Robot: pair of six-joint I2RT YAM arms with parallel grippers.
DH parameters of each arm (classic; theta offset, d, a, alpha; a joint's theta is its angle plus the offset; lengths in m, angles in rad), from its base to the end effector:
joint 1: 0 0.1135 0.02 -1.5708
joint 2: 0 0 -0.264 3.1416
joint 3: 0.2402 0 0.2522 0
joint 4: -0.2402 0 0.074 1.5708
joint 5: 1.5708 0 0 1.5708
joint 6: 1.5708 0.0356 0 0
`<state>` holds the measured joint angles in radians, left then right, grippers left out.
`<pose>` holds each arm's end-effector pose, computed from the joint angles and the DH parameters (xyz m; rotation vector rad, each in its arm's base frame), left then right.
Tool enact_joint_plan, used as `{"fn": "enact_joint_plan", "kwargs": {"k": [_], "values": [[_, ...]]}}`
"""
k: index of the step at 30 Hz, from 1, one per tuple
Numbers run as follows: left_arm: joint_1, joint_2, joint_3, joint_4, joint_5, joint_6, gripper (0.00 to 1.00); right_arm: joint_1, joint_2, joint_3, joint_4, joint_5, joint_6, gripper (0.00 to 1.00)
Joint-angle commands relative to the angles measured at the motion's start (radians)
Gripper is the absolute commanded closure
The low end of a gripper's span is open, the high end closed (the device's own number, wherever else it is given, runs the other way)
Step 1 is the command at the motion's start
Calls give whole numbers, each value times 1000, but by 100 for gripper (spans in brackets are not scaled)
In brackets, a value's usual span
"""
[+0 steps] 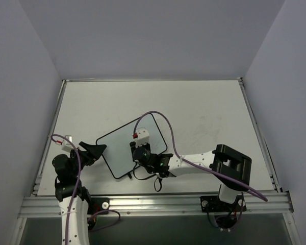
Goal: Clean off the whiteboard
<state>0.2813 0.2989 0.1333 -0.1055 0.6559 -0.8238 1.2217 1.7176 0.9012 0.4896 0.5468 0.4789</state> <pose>0.1191 0.0118 0.1827 -0.5597 1.8123 -0.9759 0.1436 0.3404 0.2037 -0.3273 1.8730 0.6594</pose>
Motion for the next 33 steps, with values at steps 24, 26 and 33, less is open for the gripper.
{"fn": "enact_joint_plan", "kwargs": {"k": [24,26,33], "values": [[-1,-17,42,-8,-2,23,19,248,231,130,63,131,-25,100],[-1,-15,42,-8,-4,25,20,248,223,117,66,136,-14,100],[-1,-12,43,-8,-2,28,26,196,160,33,64,168,20,100]]}}
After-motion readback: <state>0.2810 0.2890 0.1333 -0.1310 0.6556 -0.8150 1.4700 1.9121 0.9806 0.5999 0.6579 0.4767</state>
